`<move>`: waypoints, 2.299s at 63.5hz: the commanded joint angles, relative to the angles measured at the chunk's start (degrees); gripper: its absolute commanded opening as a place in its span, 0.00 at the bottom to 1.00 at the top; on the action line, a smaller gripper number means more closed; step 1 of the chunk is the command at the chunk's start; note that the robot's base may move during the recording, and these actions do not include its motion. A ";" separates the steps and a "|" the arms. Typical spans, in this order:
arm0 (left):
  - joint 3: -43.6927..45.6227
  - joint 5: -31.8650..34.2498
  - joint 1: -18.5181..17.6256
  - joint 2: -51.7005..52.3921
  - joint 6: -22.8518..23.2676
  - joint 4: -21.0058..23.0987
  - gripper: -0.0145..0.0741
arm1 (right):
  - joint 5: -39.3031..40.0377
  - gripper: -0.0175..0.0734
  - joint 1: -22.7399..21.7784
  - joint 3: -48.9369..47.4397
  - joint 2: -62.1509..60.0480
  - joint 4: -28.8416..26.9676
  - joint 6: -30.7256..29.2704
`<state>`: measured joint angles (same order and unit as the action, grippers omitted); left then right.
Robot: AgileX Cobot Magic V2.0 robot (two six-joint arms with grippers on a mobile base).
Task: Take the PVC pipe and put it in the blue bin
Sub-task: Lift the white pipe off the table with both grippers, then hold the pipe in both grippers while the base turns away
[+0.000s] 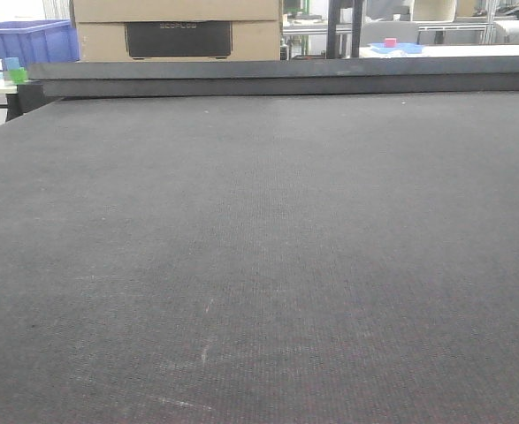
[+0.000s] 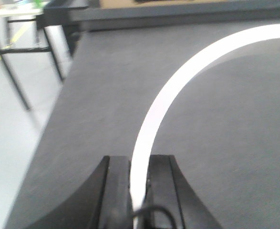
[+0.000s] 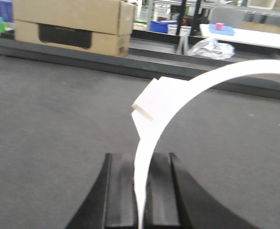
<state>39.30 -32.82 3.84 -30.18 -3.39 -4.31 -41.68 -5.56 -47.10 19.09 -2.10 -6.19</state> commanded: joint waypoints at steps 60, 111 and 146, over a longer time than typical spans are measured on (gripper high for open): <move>-8.86 4.14 3.82 11.21 0.45 2.56 0.04 | 6.18 0.02 0.12 8.36 -11.66 1.33 1.80; -8.86 2.34 3.82 11.21 0.45 3.41 0.04 | 6.18 0.02 0.12 8.36 -11.66 1.33 1.80; -8.86 2.34 3.82 11.21 0.45 3.41 0.04 | 6.18 0.02 0.12 8.36 -11.66 1.33 1.80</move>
<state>30.35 -31.50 7.77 -19.33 -2.96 -1.56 -36.96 -5.56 -38.83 7.62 -0.89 -4.43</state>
